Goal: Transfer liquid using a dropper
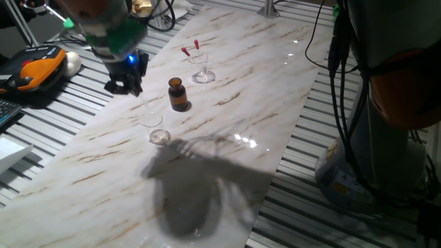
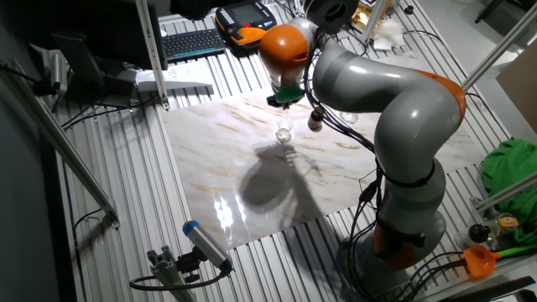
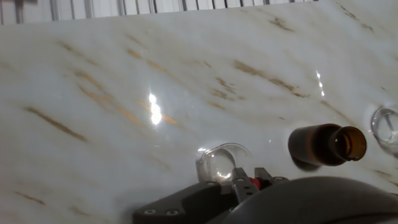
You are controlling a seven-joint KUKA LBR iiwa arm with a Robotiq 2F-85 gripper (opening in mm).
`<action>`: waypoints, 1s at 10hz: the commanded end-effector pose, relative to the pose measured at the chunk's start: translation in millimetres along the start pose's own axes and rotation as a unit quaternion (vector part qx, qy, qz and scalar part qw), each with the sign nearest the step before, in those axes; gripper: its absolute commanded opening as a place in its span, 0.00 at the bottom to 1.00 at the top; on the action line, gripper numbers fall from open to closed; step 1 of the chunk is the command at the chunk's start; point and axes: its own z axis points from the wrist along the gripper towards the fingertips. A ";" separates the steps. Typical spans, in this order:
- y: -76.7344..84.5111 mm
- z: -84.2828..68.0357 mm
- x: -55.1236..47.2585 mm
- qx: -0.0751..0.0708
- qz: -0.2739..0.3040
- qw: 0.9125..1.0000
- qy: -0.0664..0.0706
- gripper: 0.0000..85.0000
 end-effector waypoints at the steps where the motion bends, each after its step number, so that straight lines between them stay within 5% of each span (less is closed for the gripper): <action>1: 2.1 7.1 1.8 -0.001 0.000 1.000 -0.005 0.20; 10: 0.2 45.6 11.6 0.006 -0.010 0.999 -0.044 0.20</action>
